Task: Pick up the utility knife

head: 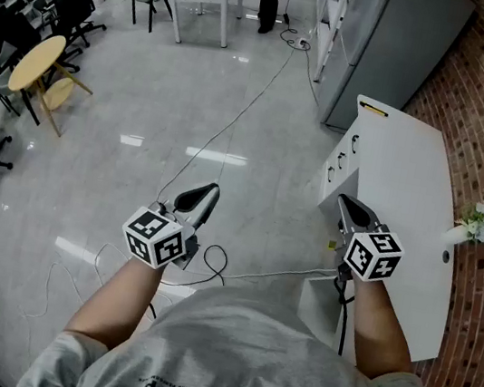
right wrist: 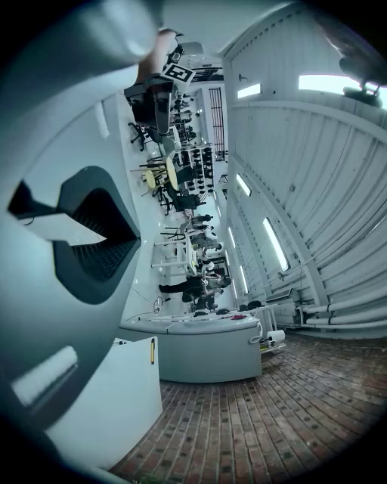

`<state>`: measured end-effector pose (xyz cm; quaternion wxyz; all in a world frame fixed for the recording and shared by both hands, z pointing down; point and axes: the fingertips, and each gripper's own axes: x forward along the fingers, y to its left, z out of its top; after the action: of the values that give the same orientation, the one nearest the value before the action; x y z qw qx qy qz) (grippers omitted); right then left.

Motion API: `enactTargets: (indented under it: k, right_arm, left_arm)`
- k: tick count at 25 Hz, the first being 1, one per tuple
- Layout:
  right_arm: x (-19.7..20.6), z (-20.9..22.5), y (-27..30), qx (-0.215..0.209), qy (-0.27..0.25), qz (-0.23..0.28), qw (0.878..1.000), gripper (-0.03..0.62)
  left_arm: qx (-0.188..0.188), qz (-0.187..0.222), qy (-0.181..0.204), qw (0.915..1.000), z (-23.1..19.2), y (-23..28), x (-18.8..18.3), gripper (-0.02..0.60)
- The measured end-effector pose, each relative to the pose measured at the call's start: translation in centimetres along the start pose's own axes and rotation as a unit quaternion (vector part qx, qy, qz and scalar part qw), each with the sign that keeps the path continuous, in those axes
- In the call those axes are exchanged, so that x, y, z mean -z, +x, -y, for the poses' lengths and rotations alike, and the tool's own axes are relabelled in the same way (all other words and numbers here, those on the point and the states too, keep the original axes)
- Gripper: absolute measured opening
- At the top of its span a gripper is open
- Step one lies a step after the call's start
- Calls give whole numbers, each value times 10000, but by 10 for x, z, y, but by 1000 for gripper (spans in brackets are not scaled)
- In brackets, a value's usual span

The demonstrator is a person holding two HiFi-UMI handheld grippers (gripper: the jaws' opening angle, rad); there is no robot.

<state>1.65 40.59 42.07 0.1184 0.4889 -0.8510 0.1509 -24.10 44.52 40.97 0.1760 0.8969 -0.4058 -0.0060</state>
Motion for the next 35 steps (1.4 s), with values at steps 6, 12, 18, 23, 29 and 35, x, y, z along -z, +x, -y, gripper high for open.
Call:
enactTargets:
  k: [6,12,18,23,29,35]
  right_arm:
    - [1,3,3,-19,-1,-22,10000,8]
    - [1,13,6,-49,49,-62,10000,8]
    - [-1,29,4,-64,182,-58,9998,9]
    - [-1,48,-6,-224,66,-77,9997,9]
    - [-1,73,-21,-477,-49,-84,9988,9]
    - [-6,88,-23,-620,-83,-10,9980,9]
  left_arm:
    - [-8,11,-3,10000,-2,5,-1,-2]
    - [-38,11,-2,10000,1,14,-2,-3]
    - [-121,26,18,9999,10,25,-3,-3]
    - [-216,82,79,9997,32,44,-5,-2]
    - [-423,251,81,9988,58,64,-8,-2]
    - [-461,236,229,9984,69,80,-11,-3]
